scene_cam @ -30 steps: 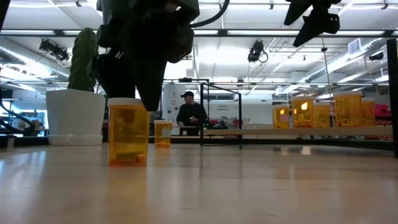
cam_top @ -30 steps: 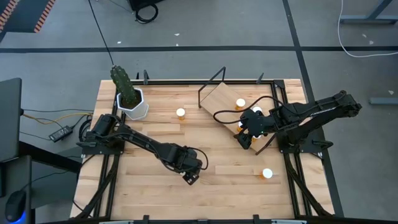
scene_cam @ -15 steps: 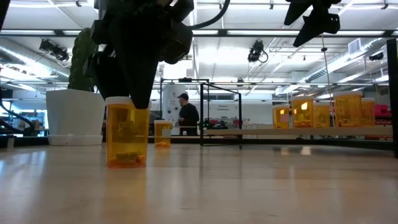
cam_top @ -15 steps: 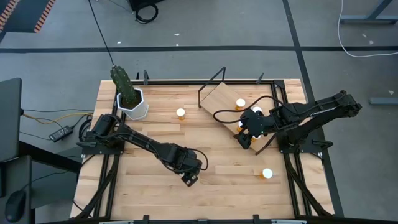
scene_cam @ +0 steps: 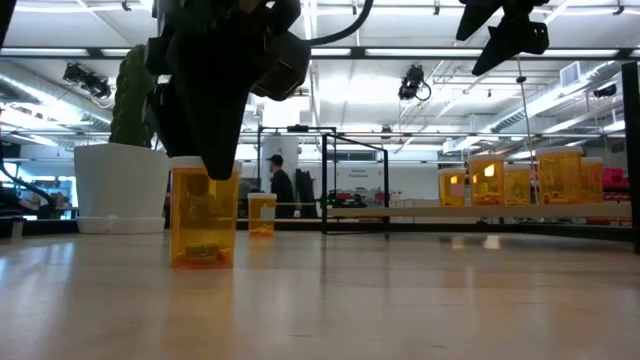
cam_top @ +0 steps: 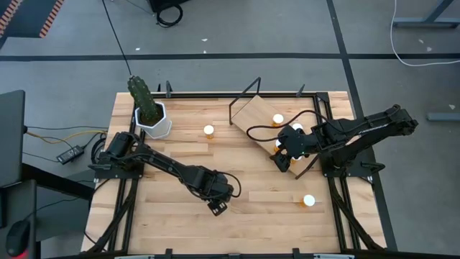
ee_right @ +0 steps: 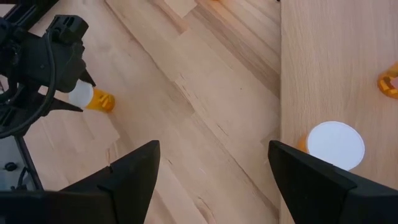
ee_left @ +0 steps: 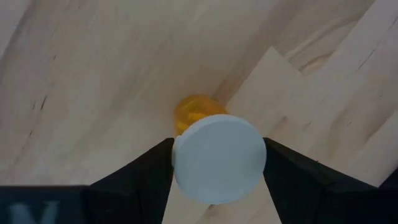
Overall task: Pick and place medicine bottles onto shelf by color
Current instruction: Put the orange pill bottle on the shelf aligned with the middle left orange pill bottle
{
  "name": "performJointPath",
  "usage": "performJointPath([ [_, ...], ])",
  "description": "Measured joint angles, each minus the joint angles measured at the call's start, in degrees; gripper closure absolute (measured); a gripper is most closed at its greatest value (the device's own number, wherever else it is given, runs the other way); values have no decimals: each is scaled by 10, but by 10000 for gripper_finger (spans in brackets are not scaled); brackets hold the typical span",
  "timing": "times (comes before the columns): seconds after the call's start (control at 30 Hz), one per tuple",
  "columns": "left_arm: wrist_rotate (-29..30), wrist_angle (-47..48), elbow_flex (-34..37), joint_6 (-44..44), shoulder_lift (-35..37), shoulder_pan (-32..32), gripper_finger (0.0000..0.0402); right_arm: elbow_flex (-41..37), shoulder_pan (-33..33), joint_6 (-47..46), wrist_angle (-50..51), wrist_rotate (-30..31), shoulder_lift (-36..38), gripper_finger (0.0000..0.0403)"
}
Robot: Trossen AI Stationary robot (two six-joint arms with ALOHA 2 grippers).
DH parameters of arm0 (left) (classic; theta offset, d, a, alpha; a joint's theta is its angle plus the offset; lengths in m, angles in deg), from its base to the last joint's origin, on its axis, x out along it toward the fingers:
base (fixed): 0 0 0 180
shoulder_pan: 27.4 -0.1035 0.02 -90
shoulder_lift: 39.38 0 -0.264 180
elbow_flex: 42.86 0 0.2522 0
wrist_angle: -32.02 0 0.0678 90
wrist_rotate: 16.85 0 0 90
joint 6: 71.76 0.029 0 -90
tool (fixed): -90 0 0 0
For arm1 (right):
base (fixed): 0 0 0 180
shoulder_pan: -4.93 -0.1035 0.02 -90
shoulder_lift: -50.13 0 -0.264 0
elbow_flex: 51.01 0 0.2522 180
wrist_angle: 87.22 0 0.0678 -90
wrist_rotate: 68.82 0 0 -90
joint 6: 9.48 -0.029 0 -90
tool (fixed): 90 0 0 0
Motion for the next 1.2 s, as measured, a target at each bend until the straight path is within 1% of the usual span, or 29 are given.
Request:
performJointPath([
  [0.17,2,-1,0,34,0,-14,191,0,0,-9,0,4,0,95],
  [0.37,4,-10,0,129,0,-58,179,0,0,-40,0,7,0,95],
  [0.63,3,-43,0,275,0,-128,182,0,0,-124,0,11,0,95],
  [0.8,-2,-55,0,347,0,-171,175,0,0,-165,0,11,0,95],
  [1.0,-12,-59,0,400,0,-211,176,0,0,-206,0,18,0,95],
  [1.2,-22,-61,0,439,0,-233,174,0,0,-245,0,32,0,95],
])
